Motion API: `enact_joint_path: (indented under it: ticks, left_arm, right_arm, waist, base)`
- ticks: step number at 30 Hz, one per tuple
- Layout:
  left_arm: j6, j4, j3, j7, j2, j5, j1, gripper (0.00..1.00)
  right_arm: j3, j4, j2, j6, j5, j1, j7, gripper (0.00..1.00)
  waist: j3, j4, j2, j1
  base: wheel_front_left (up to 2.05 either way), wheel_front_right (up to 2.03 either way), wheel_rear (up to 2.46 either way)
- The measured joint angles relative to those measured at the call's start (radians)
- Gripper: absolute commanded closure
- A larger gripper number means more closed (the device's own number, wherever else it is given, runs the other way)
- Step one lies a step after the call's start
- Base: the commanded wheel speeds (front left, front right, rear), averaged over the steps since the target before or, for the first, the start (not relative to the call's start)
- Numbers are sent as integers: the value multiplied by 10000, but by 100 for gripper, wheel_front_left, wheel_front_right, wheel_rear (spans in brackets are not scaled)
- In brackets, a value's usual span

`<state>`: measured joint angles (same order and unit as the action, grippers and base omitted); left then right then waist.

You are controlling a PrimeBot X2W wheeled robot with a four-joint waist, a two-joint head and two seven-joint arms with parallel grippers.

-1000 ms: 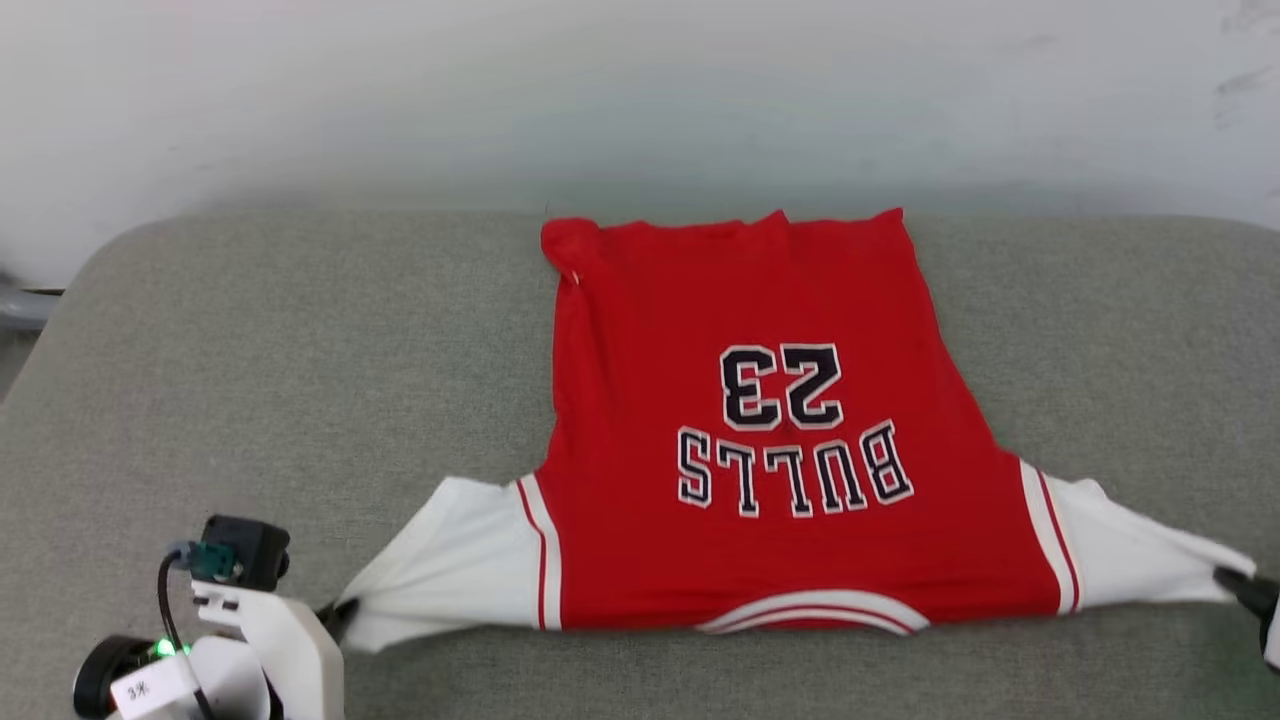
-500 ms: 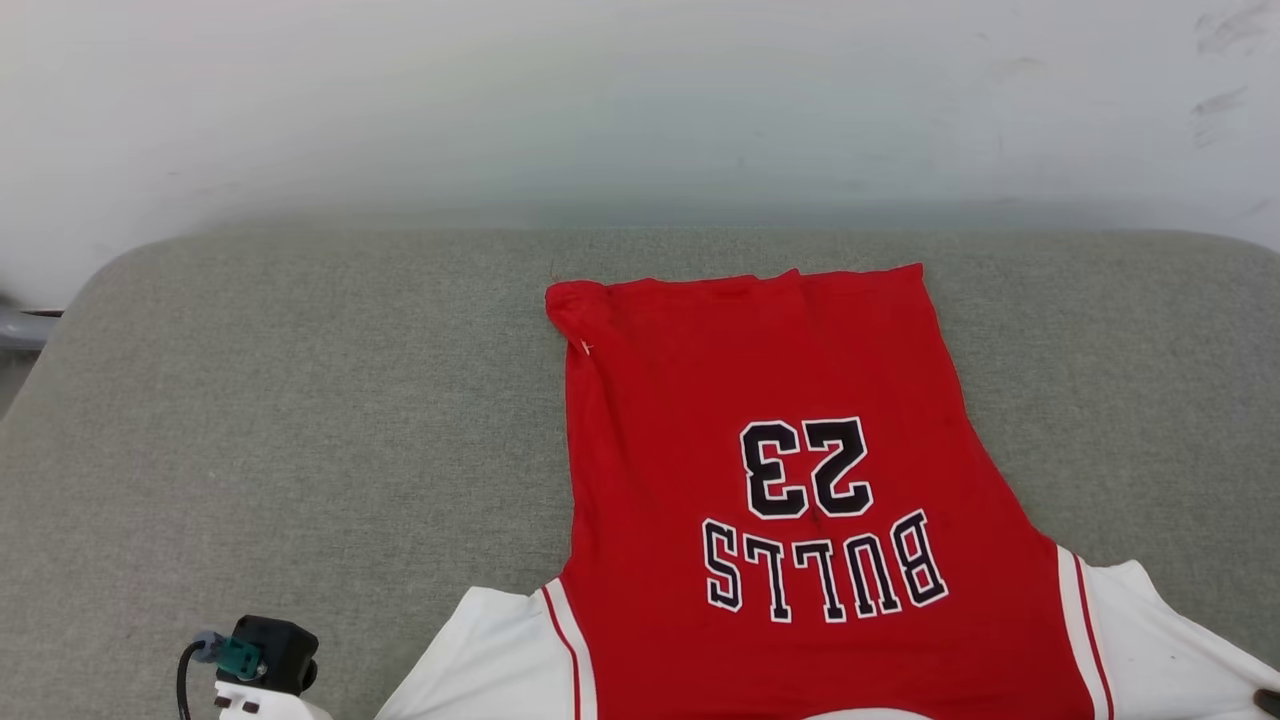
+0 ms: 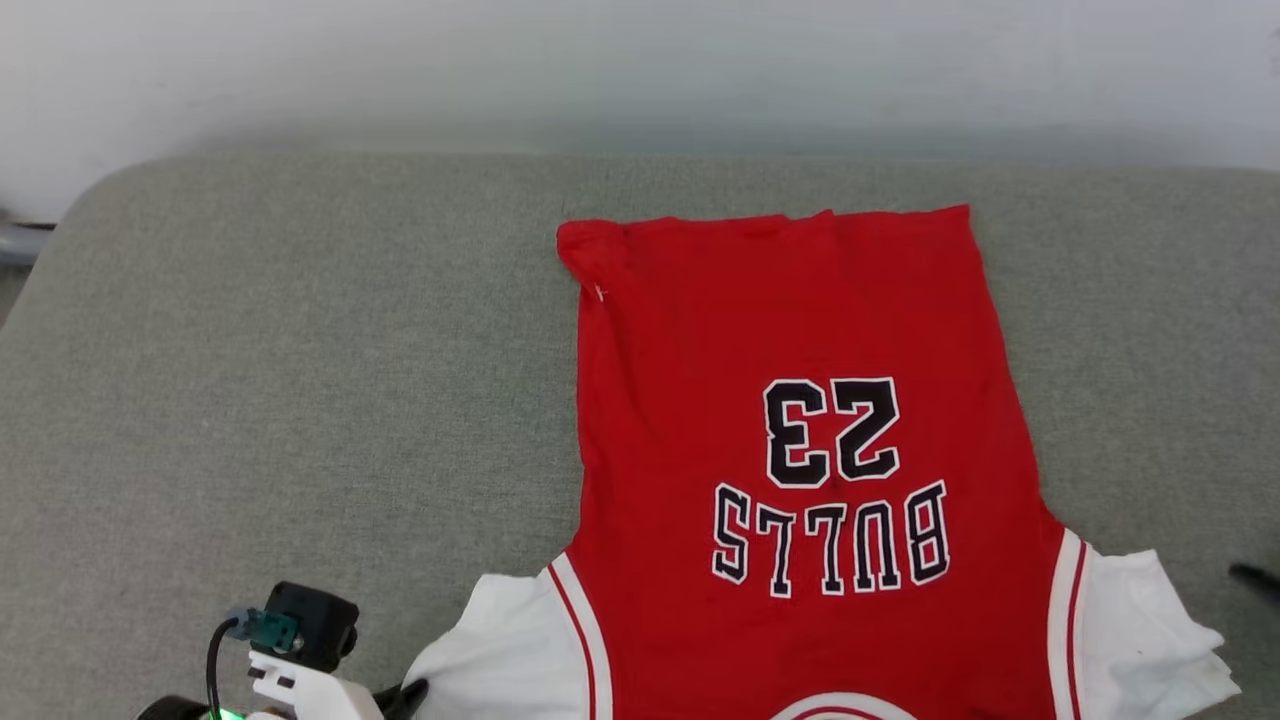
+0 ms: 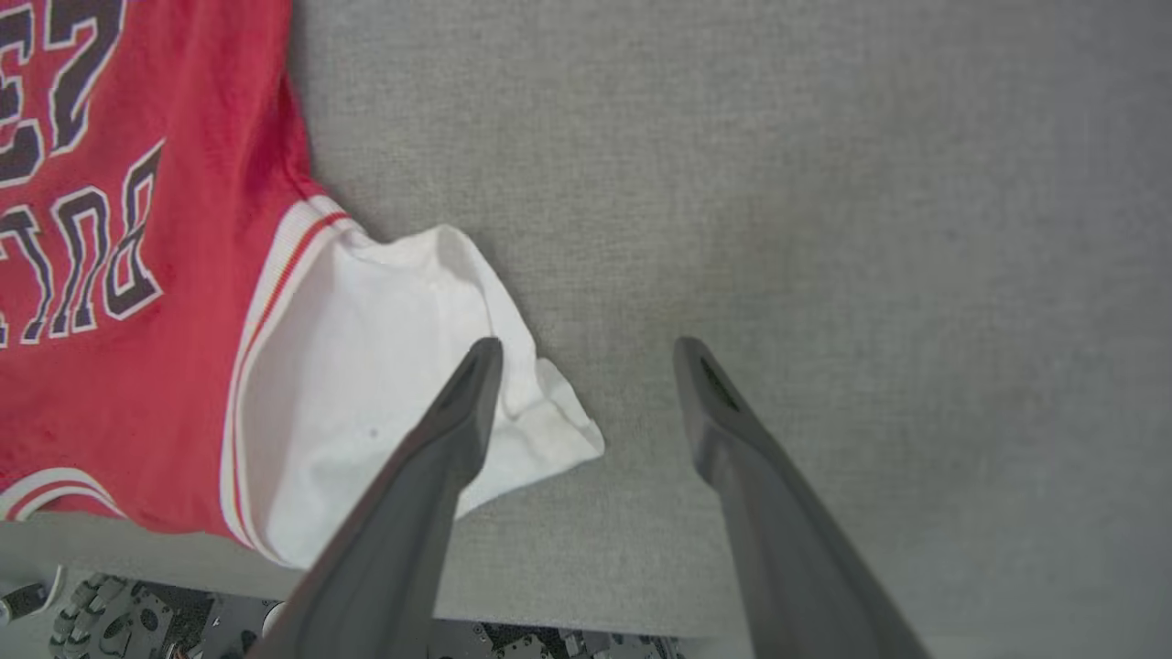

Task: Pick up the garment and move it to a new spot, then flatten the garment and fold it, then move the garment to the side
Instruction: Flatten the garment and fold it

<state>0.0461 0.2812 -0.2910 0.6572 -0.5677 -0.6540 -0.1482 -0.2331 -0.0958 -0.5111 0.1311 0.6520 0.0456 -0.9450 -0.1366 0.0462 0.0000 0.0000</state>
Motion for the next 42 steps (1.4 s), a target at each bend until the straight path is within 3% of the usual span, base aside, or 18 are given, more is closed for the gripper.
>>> enact_joint_path:
  ticks: [4,9,22,31,39,41,42]
  left_arm:
    - [-10,520,-127,12,-38,226,301,100]
    - [-111,1030,-431,73,31,583,922,100]
    - [-462,1559,-1383,-4,564,1283,2094,100]
    - [-558,1647,-1835,-180,936,1492,2411,100]
    - [-639,1499,-1977,-353,1091,1557,2675,100]
    - [-654,1450,-1998,-372,1114,1557,2723,100]
    - [-656,1419,-2008,-393,1126,1557,2737,100]
  right_arm:
    - [54,1080,-90,0,12,1217,-796,0]
    - [483,1381,-362,2,-121,3357,-1822,0]
    - [1174,-685,-447,0,-2034,8076,-3269,0]
    - [1066,-2079,-690,0,-3229,9443,-3513,0]
    - [1200,-2481,-853,-2,-3534,9793,-3770,0]
    - [1367,-2483,-932,-4,-3511,9791,-3977,100]
    - [1455,-2472,-978,-4,-3476,9788,-4038,100]
  waist:
    - [-626,177,0,1]
    - [-1601,512,0,3]
    - [-3711,2183,0,3]
    - [-4618,3163,0,2]
    - [-5116,3563,0,1]
    - [-5163,3601,0,-1]
    - [-5175,3615,0,-1]
  base:
    - [0,0,0]
    - [0,0,0]
    - [0,0,0]
    - [0,0,0]
    - [0,0,0]
    - [0,0,0]
    - [0,0,0]
